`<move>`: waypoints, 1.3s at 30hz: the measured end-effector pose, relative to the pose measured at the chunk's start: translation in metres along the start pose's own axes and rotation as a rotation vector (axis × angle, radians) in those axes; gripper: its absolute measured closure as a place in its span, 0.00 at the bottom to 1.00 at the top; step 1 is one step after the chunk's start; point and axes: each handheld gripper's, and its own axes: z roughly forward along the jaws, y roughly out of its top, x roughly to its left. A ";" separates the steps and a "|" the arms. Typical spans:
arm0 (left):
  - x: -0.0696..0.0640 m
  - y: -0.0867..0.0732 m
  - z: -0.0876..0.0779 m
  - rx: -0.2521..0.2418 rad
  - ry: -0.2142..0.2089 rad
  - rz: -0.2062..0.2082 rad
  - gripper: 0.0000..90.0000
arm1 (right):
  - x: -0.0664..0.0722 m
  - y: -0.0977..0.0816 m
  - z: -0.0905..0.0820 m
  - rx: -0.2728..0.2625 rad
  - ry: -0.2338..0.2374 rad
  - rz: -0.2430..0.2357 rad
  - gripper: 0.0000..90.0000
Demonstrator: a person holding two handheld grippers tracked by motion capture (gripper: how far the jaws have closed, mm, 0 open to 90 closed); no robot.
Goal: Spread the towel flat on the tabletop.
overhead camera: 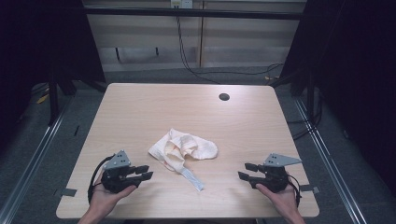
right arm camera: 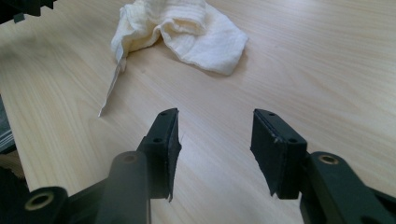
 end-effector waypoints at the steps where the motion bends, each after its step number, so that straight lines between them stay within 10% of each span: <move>1: 0.000 0.000 0.000 0.000 0.000 0.000 0.80 | 0.000 0.000 0.000 0.000 0.000 0.000 0.59; 17: 0.022 0.052 0.044 0.007 -0.013 0.035 0.69 | 0.011 0.037 0.057 0.059 0.087 -0.059 0.59; 19: 0.023 0.053 0.047 0.009 -0.023 0.049 0.80 | 0.010 0.039 0.059 0.063 0.085 -0.062 0.59; 31: 0.020 0.032 0.101 0.155 -0.038 0.091 0.74 | 0.000 0.073 0.099 0.086 0.086 -0.143 0.65; 39: 0.018 0.025 0.104 0.175 -0.031 0.103 0.82 | -0.009 0.067 0.128 0.129 0.075 -0.139 0.61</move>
